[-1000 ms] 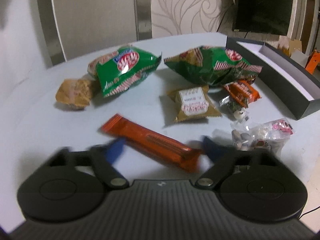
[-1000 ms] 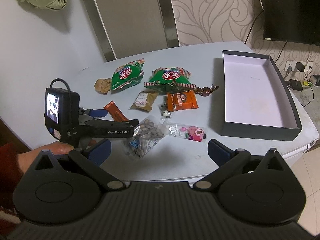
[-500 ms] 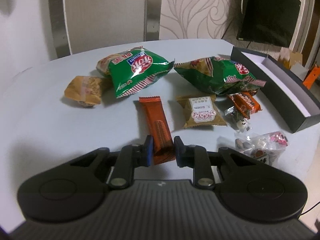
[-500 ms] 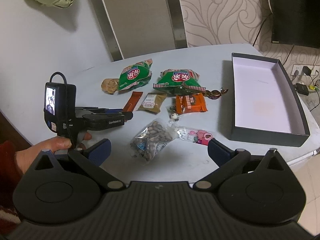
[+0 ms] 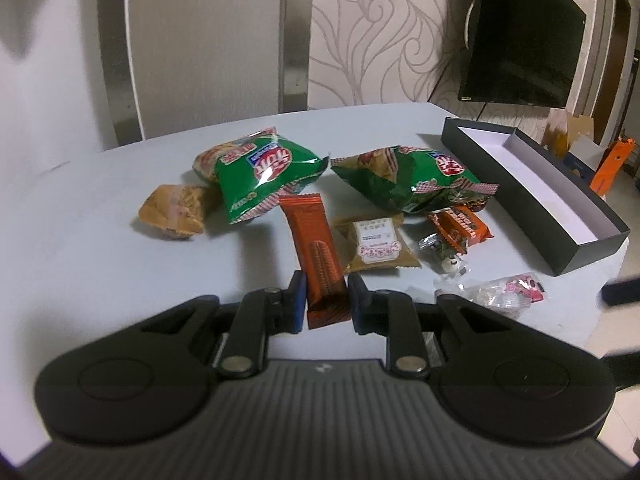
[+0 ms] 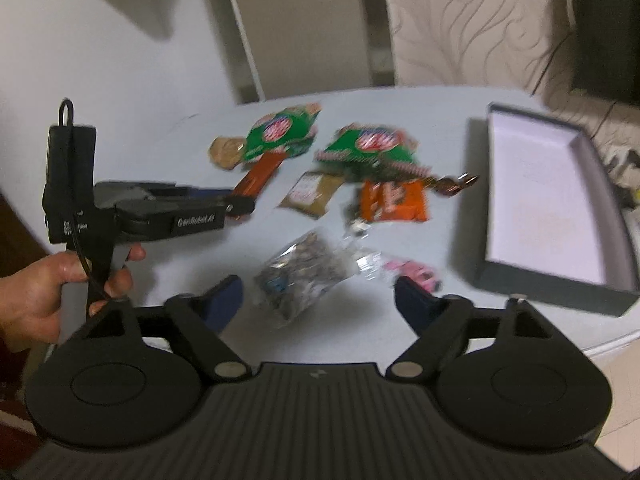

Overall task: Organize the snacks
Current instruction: 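Close the right gripper on the clear seed bag while the left gripper holds the orange bar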

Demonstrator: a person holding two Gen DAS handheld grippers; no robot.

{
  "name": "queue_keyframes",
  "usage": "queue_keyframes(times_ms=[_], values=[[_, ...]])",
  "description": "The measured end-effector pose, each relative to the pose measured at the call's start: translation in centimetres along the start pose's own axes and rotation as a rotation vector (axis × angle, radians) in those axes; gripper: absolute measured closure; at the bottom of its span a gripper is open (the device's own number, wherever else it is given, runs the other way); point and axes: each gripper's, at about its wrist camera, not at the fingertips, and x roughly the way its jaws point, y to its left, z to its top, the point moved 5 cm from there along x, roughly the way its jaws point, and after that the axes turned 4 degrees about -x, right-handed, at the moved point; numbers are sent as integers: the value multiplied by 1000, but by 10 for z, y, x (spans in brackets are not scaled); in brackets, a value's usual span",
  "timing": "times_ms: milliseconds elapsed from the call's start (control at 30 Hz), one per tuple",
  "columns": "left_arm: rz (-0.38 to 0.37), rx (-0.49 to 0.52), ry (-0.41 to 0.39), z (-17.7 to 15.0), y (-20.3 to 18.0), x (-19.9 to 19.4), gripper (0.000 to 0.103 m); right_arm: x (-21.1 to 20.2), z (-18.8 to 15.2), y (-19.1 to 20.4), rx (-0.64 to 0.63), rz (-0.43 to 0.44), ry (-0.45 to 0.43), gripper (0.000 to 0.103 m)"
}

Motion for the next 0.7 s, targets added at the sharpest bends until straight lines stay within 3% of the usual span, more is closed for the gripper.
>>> queue_keyframes(times_ms=[167, 400, 533, 700], values=[[19, -10, 7, -4, 9, -5, 78, 36, -4, 17, -36, 57, 66, 36], [27, 1, 11, -8, 18, -12, 78, 84, -1, 15, -18, 6, 112, 49], [23, 0, 12, -7, 22, -13, 78, 99, 3, 9, 32, 14, 120, 48], [16, 5, 7, -6, 22, -14, 78, 106, 11, 3, 139, 38, 123, 26]])
